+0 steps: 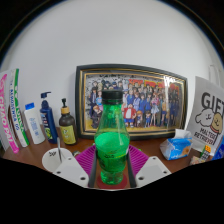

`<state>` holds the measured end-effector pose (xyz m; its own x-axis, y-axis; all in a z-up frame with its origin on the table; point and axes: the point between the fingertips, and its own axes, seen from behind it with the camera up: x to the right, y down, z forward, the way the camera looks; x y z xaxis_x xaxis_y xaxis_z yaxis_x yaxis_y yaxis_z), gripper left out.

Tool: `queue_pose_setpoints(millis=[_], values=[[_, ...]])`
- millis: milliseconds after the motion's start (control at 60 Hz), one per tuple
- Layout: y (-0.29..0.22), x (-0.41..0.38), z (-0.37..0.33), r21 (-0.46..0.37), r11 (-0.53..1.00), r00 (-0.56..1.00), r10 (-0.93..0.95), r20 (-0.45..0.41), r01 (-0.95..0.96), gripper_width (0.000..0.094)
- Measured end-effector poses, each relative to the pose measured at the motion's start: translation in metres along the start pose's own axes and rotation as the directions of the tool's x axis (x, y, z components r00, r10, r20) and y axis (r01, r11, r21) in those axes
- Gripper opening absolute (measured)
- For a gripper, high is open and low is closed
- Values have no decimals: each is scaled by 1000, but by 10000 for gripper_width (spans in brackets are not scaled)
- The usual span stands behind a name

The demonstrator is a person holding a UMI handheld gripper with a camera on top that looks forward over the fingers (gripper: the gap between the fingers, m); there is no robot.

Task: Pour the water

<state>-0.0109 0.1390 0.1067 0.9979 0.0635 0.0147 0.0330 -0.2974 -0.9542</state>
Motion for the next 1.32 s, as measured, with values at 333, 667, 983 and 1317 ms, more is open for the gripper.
queue_pose_setpoints(millis=[333,667,983,1317], values=[[7,-1,-38,-136,990,998,19,-58,-27,855],[-14,-57,-227,-255,966,991,-3,-136,-32,851],[-18,-113,-363,-272,962,989,-62,-136,23,854],[-27,-126,-397,-248,968,989,-65,-131,31,850]])
